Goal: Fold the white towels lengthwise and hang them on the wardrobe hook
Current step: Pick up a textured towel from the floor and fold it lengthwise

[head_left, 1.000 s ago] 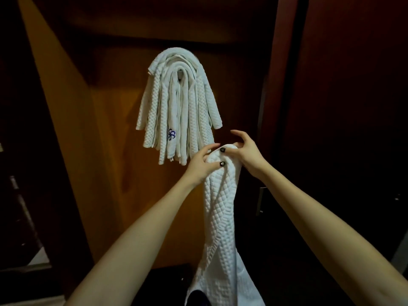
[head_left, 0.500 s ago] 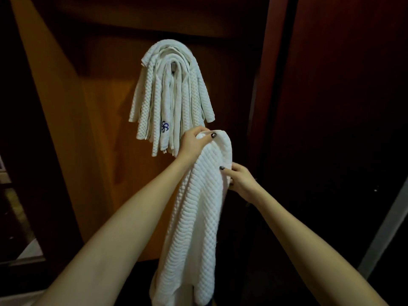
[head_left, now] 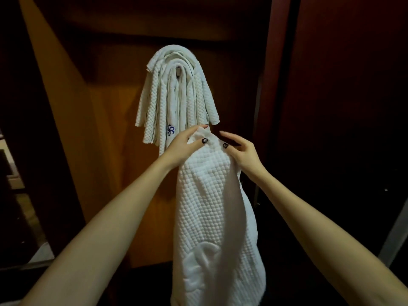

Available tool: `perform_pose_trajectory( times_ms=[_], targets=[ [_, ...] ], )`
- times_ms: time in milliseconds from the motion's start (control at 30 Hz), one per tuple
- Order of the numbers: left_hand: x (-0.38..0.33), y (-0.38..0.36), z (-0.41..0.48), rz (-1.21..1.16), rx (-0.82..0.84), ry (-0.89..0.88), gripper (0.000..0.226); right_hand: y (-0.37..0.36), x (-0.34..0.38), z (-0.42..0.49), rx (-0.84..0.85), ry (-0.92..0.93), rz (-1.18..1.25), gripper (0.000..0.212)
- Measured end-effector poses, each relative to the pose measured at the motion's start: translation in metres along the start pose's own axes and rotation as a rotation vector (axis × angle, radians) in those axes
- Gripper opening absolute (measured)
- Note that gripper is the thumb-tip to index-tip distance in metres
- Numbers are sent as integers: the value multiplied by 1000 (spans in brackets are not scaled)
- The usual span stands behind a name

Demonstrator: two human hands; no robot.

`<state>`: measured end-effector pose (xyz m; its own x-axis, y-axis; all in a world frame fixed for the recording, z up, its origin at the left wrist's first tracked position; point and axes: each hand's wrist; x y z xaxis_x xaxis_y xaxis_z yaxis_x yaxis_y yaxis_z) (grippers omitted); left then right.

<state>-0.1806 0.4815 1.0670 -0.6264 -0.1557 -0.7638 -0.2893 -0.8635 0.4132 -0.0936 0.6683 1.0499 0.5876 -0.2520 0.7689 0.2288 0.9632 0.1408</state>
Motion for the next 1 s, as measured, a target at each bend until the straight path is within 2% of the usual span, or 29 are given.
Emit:
perform_pose_trajectory(
  times_ms=[100,167,300,400,467,567,667,733,833,1000],
  targets=[
    [-3,-1,5,64,-39,-4,17,0,-5,1,36,3,-96,30],
    [-3,-3,10,111,-42,-4,19,3,-10,0,61,-9,-85,34],
    [-1,-4,16,116,-113,-48,22,16,-24,1,146,-38,-215,66],
    [2,2,19,-40,-229,-51,24,26,-41,-11,261,-99,-229,86],
    [4,8,21,-156,-278,-15,24,28,-54,-22,307,-133,-314,79],
    [8,19,22,-191,-325,21,21,25,-74,-25,335,-240,-539,31],
    [12,32,19,-183,-378,32,17,24,-86,-27,291,-324,-629,30],
    [15,43,14,-169,-429,46,16,27,-91,-30,240,-297,-668,24],
    [20,56,7,-140,-456,76,15,30,-95,-31,156,-206,-771,22],
    [25,76,1,-24,-453,130,13,34,-86,-16,49,20,-798,10]
  ],
)
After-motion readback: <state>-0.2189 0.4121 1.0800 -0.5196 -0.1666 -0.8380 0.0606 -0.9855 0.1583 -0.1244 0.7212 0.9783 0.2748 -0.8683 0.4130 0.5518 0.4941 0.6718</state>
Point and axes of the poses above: each hand's wrist, its own z-axis towards the middle knuckle, its own y-axis out of the back of the hand, x = y × z, and after that the axes turned 6 degrees about y, right-handed
